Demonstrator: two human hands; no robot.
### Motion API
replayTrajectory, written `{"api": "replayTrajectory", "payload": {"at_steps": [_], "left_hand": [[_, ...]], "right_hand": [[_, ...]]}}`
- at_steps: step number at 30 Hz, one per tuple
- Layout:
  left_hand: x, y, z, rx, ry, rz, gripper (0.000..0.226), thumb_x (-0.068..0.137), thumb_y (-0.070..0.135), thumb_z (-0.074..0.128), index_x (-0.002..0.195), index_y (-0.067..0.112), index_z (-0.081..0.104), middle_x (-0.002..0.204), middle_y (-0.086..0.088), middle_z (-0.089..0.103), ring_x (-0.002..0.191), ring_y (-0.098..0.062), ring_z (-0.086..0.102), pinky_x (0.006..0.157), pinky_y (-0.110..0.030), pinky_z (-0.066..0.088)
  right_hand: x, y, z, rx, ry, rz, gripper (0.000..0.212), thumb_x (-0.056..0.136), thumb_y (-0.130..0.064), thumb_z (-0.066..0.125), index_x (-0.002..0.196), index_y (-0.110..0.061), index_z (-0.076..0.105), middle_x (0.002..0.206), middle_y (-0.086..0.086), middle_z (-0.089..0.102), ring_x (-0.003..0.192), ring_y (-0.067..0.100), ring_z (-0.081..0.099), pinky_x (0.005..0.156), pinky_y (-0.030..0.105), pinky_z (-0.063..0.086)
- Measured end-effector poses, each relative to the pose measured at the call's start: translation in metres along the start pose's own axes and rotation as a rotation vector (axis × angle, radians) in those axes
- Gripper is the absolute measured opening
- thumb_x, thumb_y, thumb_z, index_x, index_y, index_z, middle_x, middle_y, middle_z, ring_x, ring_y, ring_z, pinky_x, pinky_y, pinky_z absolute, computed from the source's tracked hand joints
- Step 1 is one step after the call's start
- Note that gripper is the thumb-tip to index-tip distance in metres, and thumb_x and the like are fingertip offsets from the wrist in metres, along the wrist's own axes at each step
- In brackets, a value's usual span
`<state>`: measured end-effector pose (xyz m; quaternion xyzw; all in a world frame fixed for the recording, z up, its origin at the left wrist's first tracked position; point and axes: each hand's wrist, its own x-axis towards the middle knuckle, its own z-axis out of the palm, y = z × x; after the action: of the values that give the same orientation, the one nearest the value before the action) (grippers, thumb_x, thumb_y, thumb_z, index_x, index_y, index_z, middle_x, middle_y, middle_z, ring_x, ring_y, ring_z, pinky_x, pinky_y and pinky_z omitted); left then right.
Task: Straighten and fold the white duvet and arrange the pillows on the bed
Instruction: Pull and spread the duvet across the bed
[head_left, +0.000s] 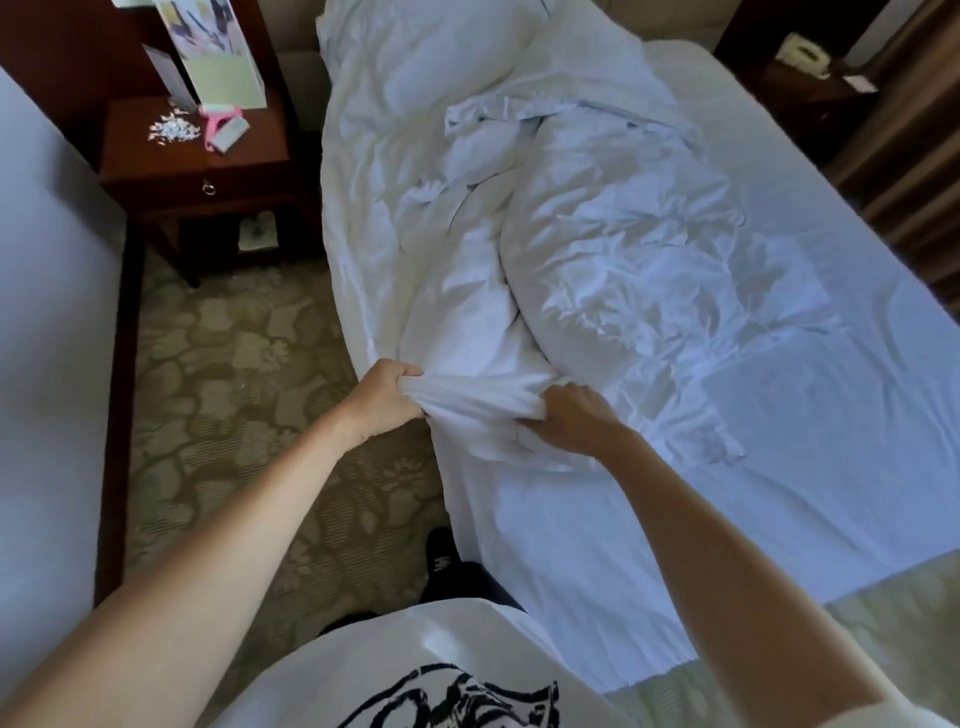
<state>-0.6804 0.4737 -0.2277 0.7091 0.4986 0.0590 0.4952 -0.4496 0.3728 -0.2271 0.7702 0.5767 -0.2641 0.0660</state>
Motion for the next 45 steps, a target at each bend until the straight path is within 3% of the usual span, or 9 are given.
{"api": "replayTrajectory", "payload": {"at_steps": [6,11,15,19,24,28,35,38,45], "left_hand": [[-0.043,-0.022,0.028,0.064,0.438,-0.192,0.045,0.079,0.030,0.073,0.115,0.012,0.052,0.121,-0.009,0.045,0.110,-0.024,0.047,0.085,-0.032,0.045],[-0.117,-0.009,0.078,-1.010,-0.333,-0.629,0.058,0.076,0.056,0.068,0.113,0.012,0.068,0.114,-0.014,0.069,0.110,-0.034,0.065,0.096,-0.056,0.049],[-0.143,-0.019,0.103,-1.091,-0.076,-0.654,0.018,0.082,0.007,0.046,0.076,0.004,0.062,0.078,-0.014,0.062,0.084,-0.028,0.063,0.087,-0.036,0.051],[-0.167,-0.026,0.112,-1.107,0.151,-0.691,0.021,0.068,-0.011,0.029,0.058,0.006,0.036,0.060,-0.006,0.034,0.056,-0.022,0.037,0.053,-0.025,0.036],[-0.192,-0.004,0.130,-1.205,0.242,-0.651,0.029,0.097,0.003,0.034,0.105,0.009,0.061,0.076,-0.005,0.058,0.063,-0.020,0.054,0.056,-0.032,0.050],[-0.204,0.014,0.136,-1.185,0.243,-0.613,0.029,0.102,0.009,0.034,0.112,0.008,0.062,0.090,-0.008,0.067,0.070,-0.022,0.061,0.071,-0.039,0.053],[-0.205,0.016,0.170,-1.222,0.151,-0.557,0.043,0.095,0.046,0.055,0.121,0.014,0.069,0.125,-0.014,0.067,0.108,-0.031,0.067,0.098,-0.048,0.051],[-0.208,0.043,0.195,-1.268,0.123,-0.602,0.037,0.090,0.042,0.060,0.105,0.010,0.072,0.110,-0.017,0.072,0.100,-0.034,0.068,0.088,-0.047,0.054],[-0.181,0.034,0.214,-1.069,0.556,-0.710,0.040,0.077,0.001,0.043,0.112,-0.003,0.063,0.094,-0.016,0.066,0.084,-0.035,0.065,0.083,-0.048,0.057]], "right_hand": [[-0.067,-0.058,0.011,0.263,-0.276,-0.118,0.031,0.093,-0.039,0.055,0.094,-0.009,0.048,0.086,-0.002,0.047,0.071,0.011,0.048,0.057,0.027,0.036],[-0.108,-0.114,0.041,0.170,-0.199,-0.189,0.014,0.091,-0.020,0.052,0.093,-0.008,0.059,0.080,0.003,0.052,0.083,0.027,0.060,0.061,0.031,0.042],[-0.143,-0.115,0.065,0.161,-0.149,-0.259,0.013,0.090,-0.023,0.055,0.084,-0.012,0.058,0.072,0.000,0.052,0.072,0.020,0.056,0.058,0.025,0.038],[-0.178,-0.074,0.099,0.682,-0.098,-0.008,0.028,0.087,-0.041,0.066,0.075,-0.017,0.058,0.070,-0.002,0.062,0.065,0.011,0.059,0.061,0.021,0.049],[-0.193,-0.011,0.153,1.277,-0.029,0.663,0.064,0.082,-0.065,0.063,0.122,-0.016,0.055,0.122,0.010,0.057,0.108,0.029,0.059,0.085,0.048,0.055],[-0.174,0.009,0.155,2.109,-0.216,0.457,0.086,0.077,-0.071,0.065,0.140,-0.016,0.049,0.138,0.015,0.056,0.125,0.036,0.055,0.105,0.052,0.044],[-0.155,0.014,0.116,1.903,0.311,0.517,0.013,0.094,-0.008,0.057,0.107,-0.011,0.060,0.119,0.018,0.064,0.095,0.027,0.065,0.092,0.044,0.054],[-0.161,0.016,0.108,1.796,0.415,0.362,0.024,0.092,-0.001,0.049,0.110,-0.013,0.059,0.119,0.012,0.063,0.106,0.027,0.062,0.095,0.041,0.052],[-0.151,0.057,0.119,2.003,-0.012,0.424,0.009,0.092,-0.021,0.062,0.098,-0.015,0.059,0.080,0.005,0.058,0.069,0.019,0.055,0.060,0.031,0.048]]}}
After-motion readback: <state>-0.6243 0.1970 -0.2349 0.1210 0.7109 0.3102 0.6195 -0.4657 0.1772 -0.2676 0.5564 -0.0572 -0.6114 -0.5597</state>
